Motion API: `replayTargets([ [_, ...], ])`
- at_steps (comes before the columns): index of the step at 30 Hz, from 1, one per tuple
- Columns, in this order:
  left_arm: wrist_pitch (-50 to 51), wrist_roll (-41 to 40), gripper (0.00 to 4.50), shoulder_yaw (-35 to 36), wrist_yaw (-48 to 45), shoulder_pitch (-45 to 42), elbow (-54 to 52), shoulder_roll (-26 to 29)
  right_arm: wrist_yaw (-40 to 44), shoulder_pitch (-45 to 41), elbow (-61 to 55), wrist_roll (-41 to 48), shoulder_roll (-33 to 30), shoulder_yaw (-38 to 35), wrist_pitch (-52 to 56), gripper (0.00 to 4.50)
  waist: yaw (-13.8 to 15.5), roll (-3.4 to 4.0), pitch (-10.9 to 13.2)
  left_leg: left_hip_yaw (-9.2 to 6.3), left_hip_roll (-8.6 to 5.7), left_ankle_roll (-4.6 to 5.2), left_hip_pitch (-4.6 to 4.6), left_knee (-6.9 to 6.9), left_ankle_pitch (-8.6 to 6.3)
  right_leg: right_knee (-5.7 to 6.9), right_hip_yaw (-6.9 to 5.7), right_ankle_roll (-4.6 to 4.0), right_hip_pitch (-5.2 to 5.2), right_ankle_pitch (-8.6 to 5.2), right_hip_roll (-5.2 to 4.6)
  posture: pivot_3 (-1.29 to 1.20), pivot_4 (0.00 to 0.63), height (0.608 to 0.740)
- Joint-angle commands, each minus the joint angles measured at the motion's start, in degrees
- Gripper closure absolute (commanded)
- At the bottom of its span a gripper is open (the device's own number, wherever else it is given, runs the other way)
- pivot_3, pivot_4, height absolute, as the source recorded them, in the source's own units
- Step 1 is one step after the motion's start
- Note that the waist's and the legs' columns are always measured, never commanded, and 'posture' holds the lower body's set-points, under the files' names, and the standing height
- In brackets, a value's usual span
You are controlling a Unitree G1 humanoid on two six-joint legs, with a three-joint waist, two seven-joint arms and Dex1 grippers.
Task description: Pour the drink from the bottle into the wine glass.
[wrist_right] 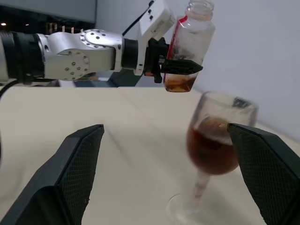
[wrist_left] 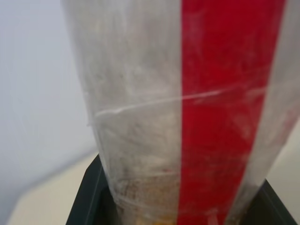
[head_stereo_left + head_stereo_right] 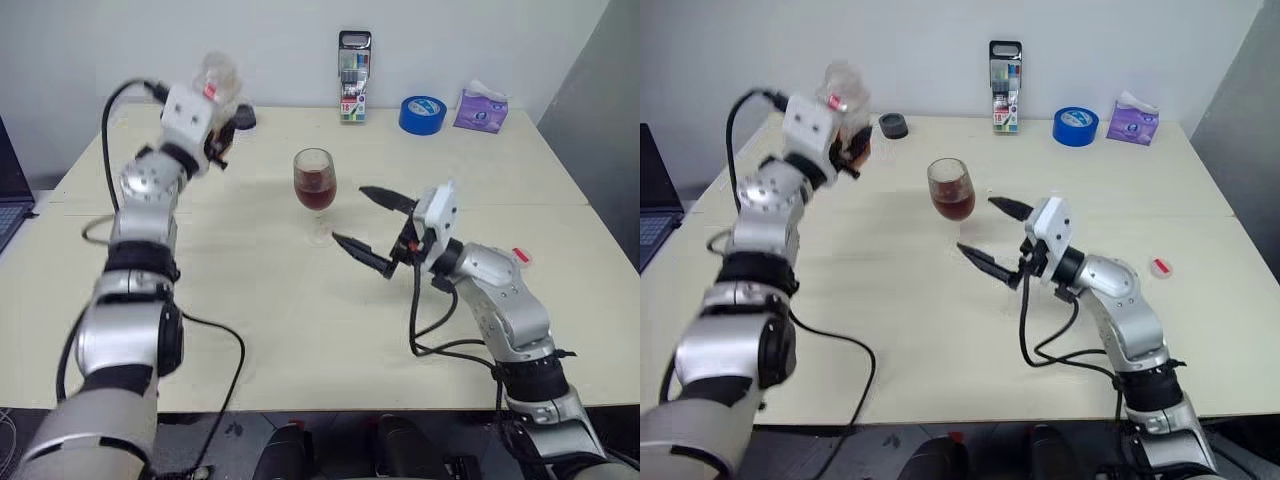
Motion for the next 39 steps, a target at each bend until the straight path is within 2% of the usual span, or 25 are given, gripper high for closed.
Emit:
replayTargets([
  [1, 6.8, -4.9, 2.84, 5.4, 4.7, 6.4, -15.0, -1.3, 4.4, 1.9, -3.9, 2.7, -2.3, 0.0, -0.8, 0.0, 0.2, -0.02, 0.0, -0.01, 0.0, 0.0, 0.0, 0.01, 0.0, -0.01, 0.0, 0.0, 0.0, 0.0, 0.0, 0.0, 0.15, 0.74],
  [5, 10.6, -10.1, 2.84, 9.5, 7.2, 15.8, -23.2, -5.3, 7.5, 3.3, -2.5, 2.4, -3.9, 0.6, -3.0, 0.0, 0.6, -0.06, 0.0, -0.01, 0.0, 0.01, 0.09, 0.03, -0.01, 0.01, 0.01, 0.0, 0.1, 0.0, 0.0, 0.0, 0.15, 0.74],
  [11, 9.7, -12.2, 2.84, 10.8, 7.8, 22.9, -26.0, -7.8, 7.2, 2.8, -0.2, 1.5, -3.1, 1.0, -4.2, 0.0, 0.8, -0.17, -0.1, -0.07, -0.01, 0.11, 0.17, 0.07, -0.06, 0.05, -0.06, -0.01, 0.2, 0.01, 0.0, 0.0, 0.15, 0.74],
  [20, 5.9, -14.8, 2.84, 10.8, 5.6, 26.2, -21.8, -8.6, 5.3, 1.7, 0.0, 1.4, -2.1, 1.2, -3.4, 0.0, 0.8, -0.19, -0.1, -0.08, 0.0, 0.13, 0.18, 0.07, -0.07, 0.04, -0.06, -0.01, 0.21, 0.0, 0.0, 0.0, 0.15, 0.74],
  [29, 4.0, -16.1, 2.84, 10.4, 3.9, 26.0, -16.8, -8.3, 3.9, 0.8, 1.4, 0.2, -1.0, 1.6, -3.7, 0.0, 0.8, -0.18, -0.1, -0.08, -0.01, 0.16, 0.21, 0.06, -0.09, 0.04, -0.07, -0.01, 0.23, 0.0, 0.0, 0.0, 0.15, 0.74],
  [37, 4.1, -16.8, 0.28, 10.2, 2.8, 27.2, -17.6, -8.2, 4.0, 1.5, 1.2, -0.1, -0.9, 1.5, -3.2, 0.0, 0.8, -0.18, -0.1, -0.09, 0.0, 0.2, 0.28, 0.04, -0.12, 0.02, -0.08, -0.01, 0.31, 0.0, 0.0, 0.0, 0.15, 0.74],
  [38, 4.2, -16.8, 0.02, 10.1, 2.8, 27.6, -18.2, -8.2, 3.9, 1.9, 1.0, -0.2, -1.0, 1.5, -3.2, 0.0, 0.8, -0.18, -0.1, -0.09, 0.0, 0.21, 0.28, 0.04, -0.12, 0.02, -0.08, -0.01, 0.31, 0.0, 0.0, 0.0, 0.15, 0.74],
  [39, 4.6, -16.9, 0.02, 10.1, 2.9, 28.3, -19.2, -8.3, 3.9, 2.6, 0.6, -0.3, -1.2, 1.5, -3.1, 0.0, 0.8, -0.18, -0.1, -0.09, 0.0, 0.21, 0.28, 0.04, -0.12, 0.01, -0.07, -0.01, 0.32, 0.0, 0.0, 0.0, 0.15, 0.74],
])
